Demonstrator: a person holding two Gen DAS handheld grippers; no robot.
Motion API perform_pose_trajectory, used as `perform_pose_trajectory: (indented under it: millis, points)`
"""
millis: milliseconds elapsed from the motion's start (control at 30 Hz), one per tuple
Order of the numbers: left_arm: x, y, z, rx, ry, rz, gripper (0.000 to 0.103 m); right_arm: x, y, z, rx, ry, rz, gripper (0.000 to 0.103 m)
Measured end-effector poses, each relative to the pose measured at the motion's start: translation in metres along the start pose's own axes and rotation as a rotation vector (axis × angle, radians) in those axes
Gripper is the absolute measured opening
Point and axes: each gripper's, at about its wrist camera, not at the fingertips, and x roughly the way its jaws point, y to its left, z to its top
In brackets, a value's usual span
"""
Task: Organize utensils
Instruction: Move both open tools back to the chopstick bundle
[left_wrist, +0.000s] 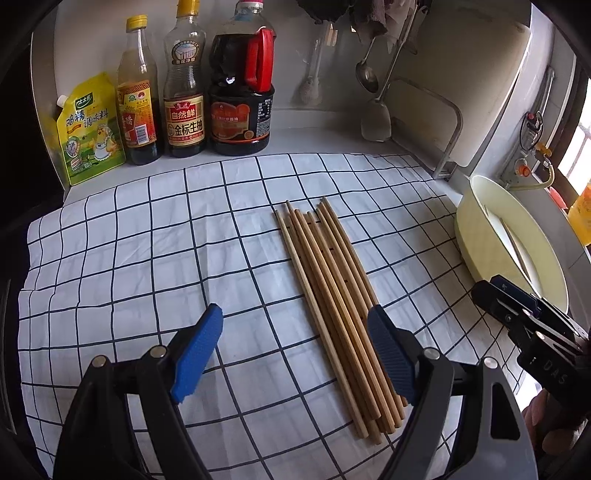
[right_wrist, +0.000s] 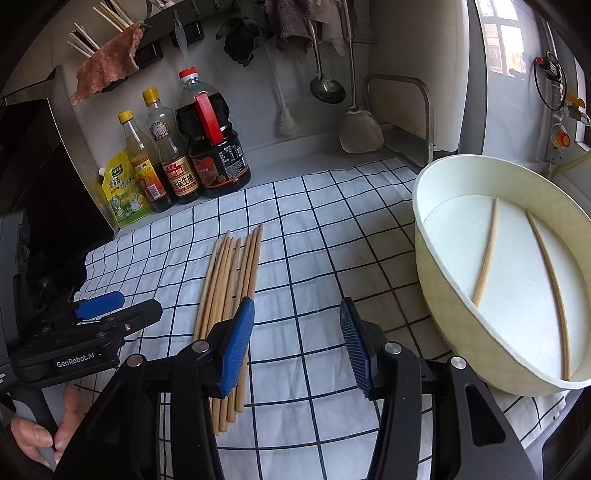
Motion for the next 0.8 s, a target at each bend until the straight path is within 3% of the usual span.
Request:
perform_pose_trajectory:
  millis: [300, 467, 800]
  points:
    - [-0.001, 0.011, -0.001, -0.024, 0.001, 0.017, 0.079, 0.014, 0.006, 0.000, -0.010, 0.020, 0.002, 0.048]
    - [0.003, 0.015, -0.001, -0.038, 0.005, 0.033, 0.085, 0.023, 0.005, -0.002, -0.018, 0.029, -0.004, 0.050]
    - [0.021, 0.022, -0.001, -0.057, 0.025, 0.068, 0.092, 0.045, 0.011, -0.005, -0.059, 0.076, -0.014, 0.063]
